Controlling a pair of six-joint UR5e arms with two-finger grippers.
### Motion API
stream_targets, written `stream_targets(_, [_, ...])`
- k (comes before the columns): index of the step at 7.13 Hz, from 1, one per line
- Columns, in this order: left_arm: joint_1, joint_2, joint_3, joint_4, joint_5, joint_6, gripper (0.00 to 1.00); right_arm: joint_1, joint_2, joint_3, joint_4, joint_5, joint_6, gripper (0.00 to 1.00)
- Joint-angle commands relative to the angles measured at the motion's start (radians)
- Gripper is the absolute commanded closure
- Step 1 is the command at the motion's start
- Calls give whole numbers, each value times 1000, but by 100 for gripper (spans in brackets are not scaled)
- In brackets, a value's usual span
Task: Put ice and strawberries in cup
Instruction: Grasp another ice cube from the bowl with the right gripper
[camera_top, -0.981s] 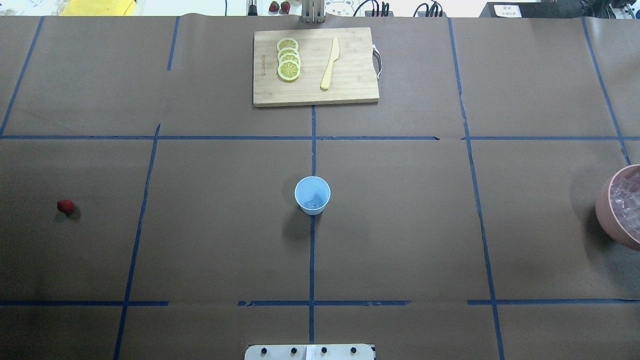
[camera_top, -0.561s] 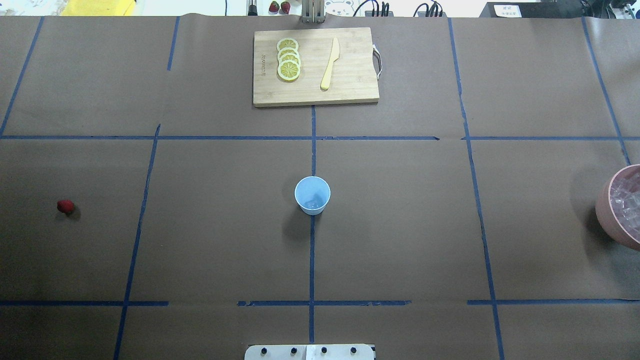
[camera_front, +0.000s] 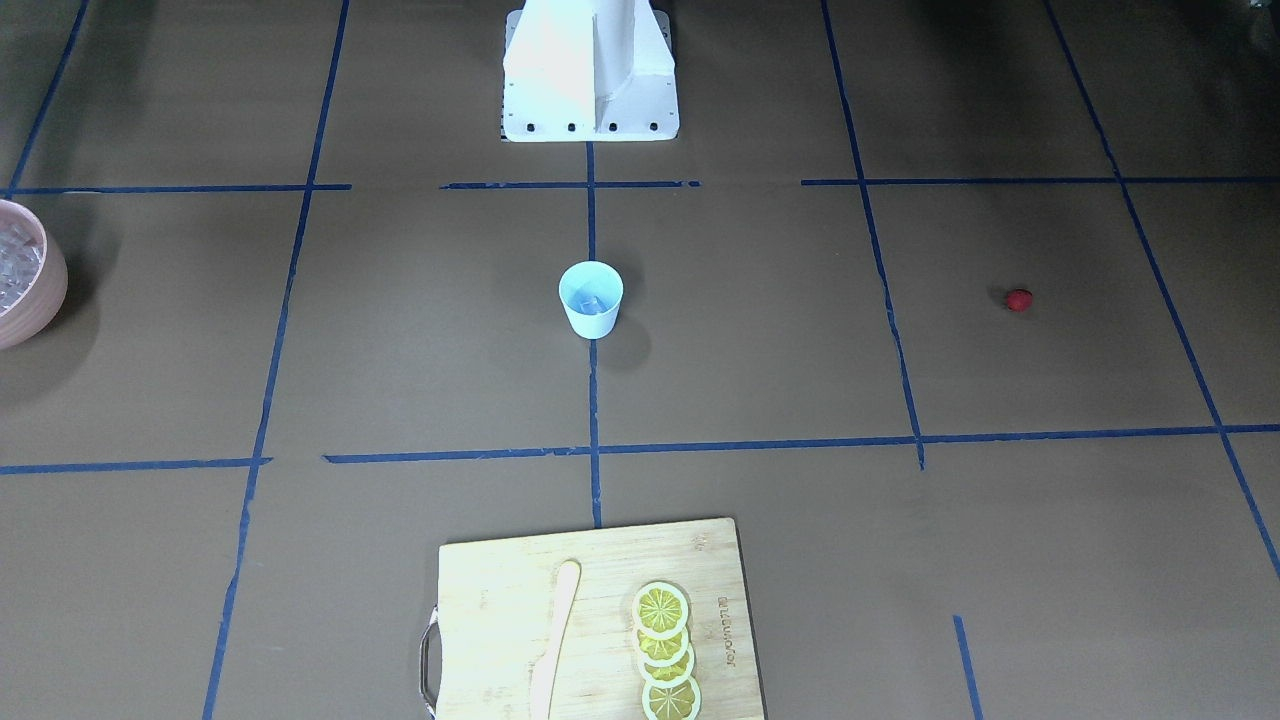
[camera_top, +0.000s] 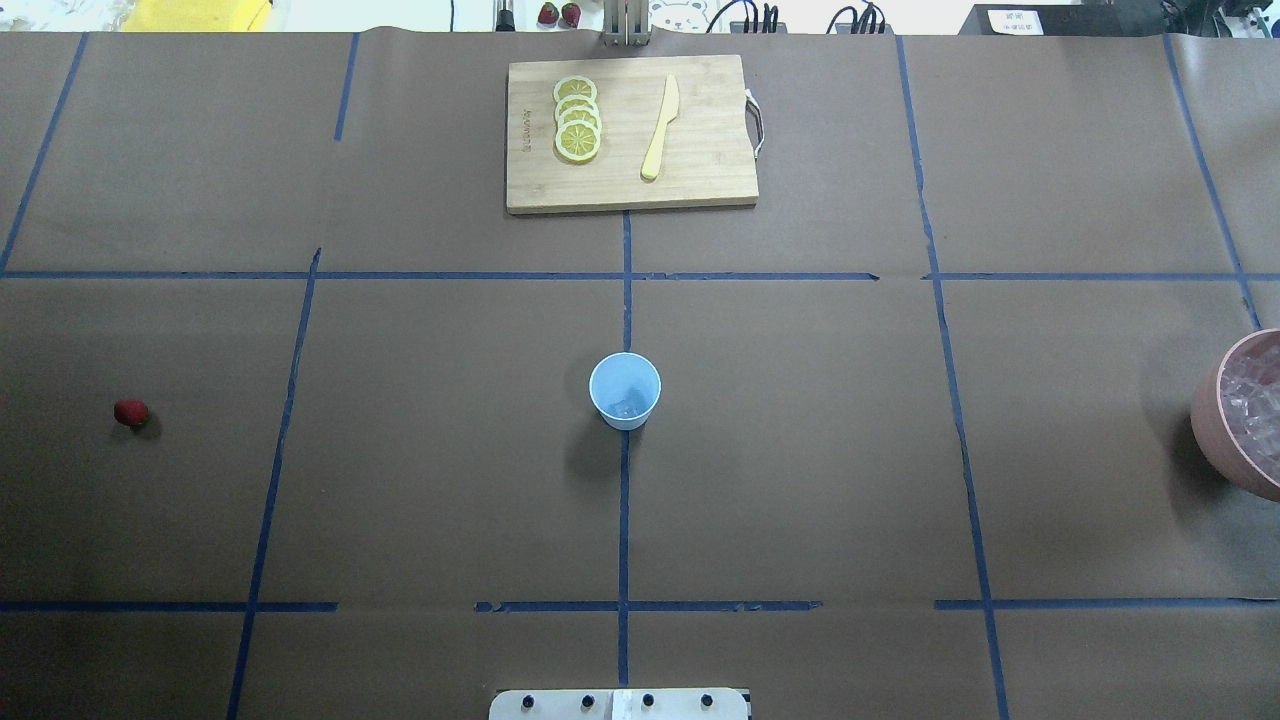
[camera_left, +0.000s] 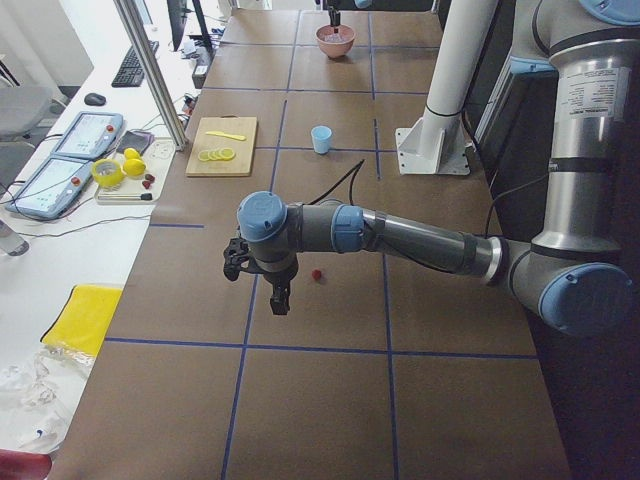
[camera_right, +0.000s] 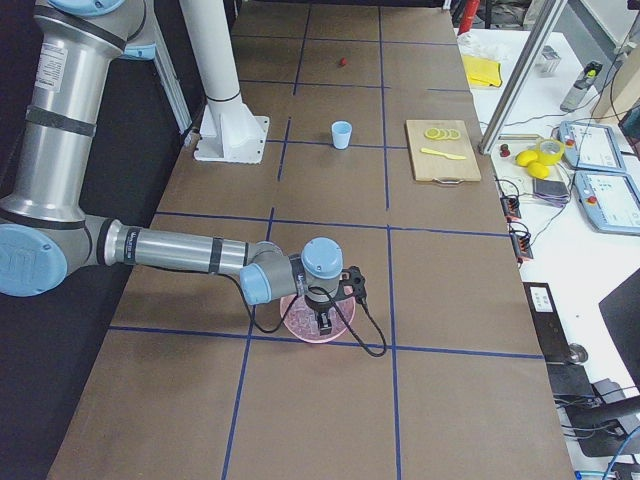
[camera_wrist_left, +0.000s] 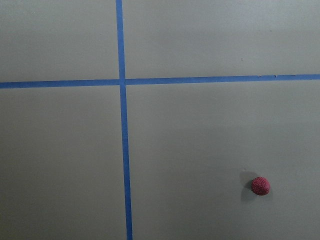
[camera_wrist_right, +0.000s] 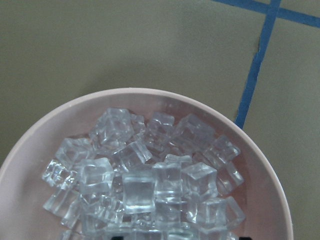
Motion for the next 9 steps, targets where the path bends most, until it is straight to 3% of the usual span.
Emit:
stream_targets(1, [0, 0, 0, 0, -10, -3, 0, -12, 0, -6, 1, -3, -6, 21])
stream_targets(5, [0, 0, 0, 0, -10, -3, 0, -20, 0, -24, -1, -7, -10, 28])
stream_targets(8, [0, 0, 0, 0, -10, -3, 0, -22, 0, -42, 2, -9, -11, 49])
stream_targets(9, [0, 0, 0, 0, -10, -3, 0, -20, 0, -41, 4, -7, -11, 68])
